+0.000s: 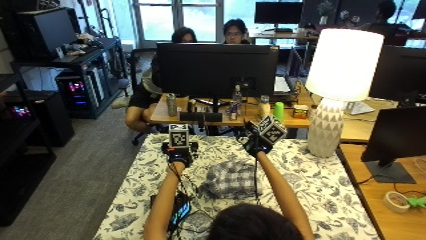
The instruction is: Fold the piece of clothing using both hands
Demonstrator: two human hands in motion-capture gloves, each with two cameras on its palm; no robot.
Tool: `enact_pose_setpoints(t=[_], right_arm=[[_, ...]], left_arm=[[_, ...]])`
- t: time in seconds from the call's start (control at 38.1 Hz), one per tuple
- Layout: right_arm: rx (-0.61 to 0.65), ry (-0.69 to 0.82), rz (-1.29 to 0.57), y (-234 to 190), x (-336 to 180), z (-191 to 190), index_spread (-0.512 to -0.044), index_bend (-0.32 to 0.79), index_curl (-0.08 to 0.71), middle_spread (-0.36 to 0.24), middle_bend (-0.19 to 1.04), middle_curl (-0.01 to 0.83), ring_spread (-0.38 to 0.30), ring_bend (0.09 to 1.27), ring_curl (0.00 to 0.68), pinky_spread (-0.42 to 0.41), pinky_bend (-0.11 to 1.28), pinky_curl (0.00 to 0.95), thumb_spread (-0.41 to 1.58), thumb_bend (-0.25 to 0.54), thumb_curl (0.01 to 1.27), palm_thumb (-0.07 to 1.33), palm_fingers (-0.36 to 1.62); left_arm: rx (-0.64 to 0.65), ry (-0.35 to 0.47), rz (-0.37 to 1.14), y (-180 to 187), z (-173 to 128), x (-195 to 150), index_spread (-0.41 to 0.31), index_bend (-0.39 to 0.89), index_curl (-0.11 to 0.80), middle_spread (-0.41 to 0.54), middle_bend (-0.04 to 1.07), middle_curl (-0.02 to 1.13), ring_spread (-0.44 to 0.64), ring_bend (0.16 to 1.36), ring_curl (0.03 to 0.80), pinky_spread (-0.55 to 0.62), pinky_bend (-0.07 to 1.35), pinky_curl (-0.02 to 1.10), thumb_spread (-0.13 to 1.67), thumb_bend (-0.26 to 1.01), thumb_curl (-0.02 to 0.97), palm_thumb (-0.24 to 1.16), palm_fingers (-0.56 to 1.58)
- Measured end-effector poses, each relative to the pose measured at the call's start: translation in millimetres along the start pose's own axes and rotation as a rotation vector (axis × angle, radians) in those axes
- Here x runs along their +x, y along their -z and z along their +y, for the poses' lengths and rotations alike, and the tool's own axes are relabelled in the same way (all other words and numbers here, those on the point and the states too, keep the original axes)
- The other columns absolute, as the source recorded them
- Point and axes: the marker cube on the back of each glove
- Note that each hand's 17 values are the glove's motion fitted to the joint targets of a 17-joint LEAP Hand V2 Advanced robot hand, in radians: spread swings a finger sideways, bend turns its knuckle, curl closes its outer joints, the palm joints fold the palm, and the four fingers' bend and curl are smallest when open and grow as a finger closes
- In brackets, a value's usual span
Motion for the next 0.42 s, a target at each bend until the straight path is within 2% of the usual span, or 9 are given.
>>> enact_pose_setpoints(t=[0.03, 0.08, 0.16, 0.31, 0.42], right_arm=[[0.087, 0.000, 0.008, 11, 1, -6, -0.297, -0.02, 0.014, -0.104, 0.44, 0.504, -0.156, 0.81, 0.454, -0.261, 0.84, 0.426, 1.12, -0.002, 0.46, 0.74, 1.00], [0.165, 0.026, 0.002, 33, 5, -12, -0.295, 0.00, 0.017, -0.102, 0.43, 0.498, -0.152, 0.80, 0.450, -0.251, 0.82, 0.420, 1.15, 0.003, 0.45, 0.75, 1.00], [0.202, 0.018, 0.000, 54, 14, -15, -0.293, 0.02, 0.024, -0.097, 0.41, 0.490, -0.142, 0.79, 0.444, -0.240, 0.80, 0.412, 1.19, 0.002, 0.44, 0.77, 1.02], [0.264, -0.002, 0.035, 76, 21, 6, -0.280, 0.03, 0.039, -0.093, 0.38, 0.479, -0.131, 0.76, 0.436, -0.226, 0.77, 0.400, 1.23, 0.001, 0.43, 0.80, 1.05], [0.260, -0.014, 0.029, 76, 32, 4, -0.275, 0.03, 0.046, -0.092, 0.36, 0.475, -0.128, 0.75, 0.434, -0.220, 0.75, 0.397, 1.24, -0.005, 0.42, 0.81, 1.06]], left_arm=[[0.006, 0.000, -0.008, 3, 2, 0, 0.037, 0.07, 0.096, 0.377, 0.17, 0.22, 0.41, 0.77, 0.302, 0.38, 0.87, 0.36, 1.30, -0.01, 0.204, 0.12, -0.08], [0.025, 0.012, -0.024, 10, 5, 1, 0.038, 0.07, 0.095, 0.377, 0.17, 0.22, 0.41, 0.77, 0.301, 0.38, 0.87, 0.36, 1.30, -0.01, 0.203, 0.12, -0.08], [0.046, 0.035, -0.041, 18, 8, 1, 0.039, 0.07, 0.094, 0.377, 0.17, 0.22, 0.40, 0.77, 0.302, 0.38, 0.87, 0.36, 1.30, -0.01, 0.202, 0.12, -0.08], [0.026, 0.057, -0.020, 22, -1, 3, 0.036, 0.08, 0.091, 0.368, 0.17, 0.23, 0.39, 0.79, 0.302, 0.38, 0.88, 0.36, 1.30, -0.02, 0.198, 0.10, -0.07], [0.030, 0.036, 0.014, 24, -3, 7, 0.035, 0.08, 0.091, 0.365, 0.17, 0.23, 0.38, 0.79, 0.300, 0.37, 0.88, 0.36, 1.29, -0.02, 0.195, 0.09, -0.07]])
